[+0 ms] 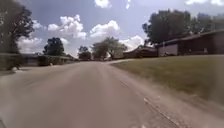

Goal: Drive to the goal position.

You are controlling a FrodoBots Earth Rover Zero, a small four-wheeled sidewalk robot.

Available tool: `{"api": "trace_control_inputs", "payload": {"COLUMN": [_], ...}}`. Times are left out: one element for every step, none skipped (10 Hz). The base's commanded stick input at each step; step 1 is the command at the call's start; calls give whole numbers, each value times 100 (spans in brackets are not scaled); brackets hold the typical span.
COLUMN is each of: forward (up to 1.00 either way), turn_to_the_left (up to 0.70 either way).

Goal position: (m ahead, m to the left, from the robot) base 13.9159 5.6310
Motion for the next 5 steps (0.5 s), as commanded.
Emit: {"api": "trace_control_inputs", "payload": {"forward": [70,70,70,70,70], "turn_to_the_left": [0,0,0,0,0]}}
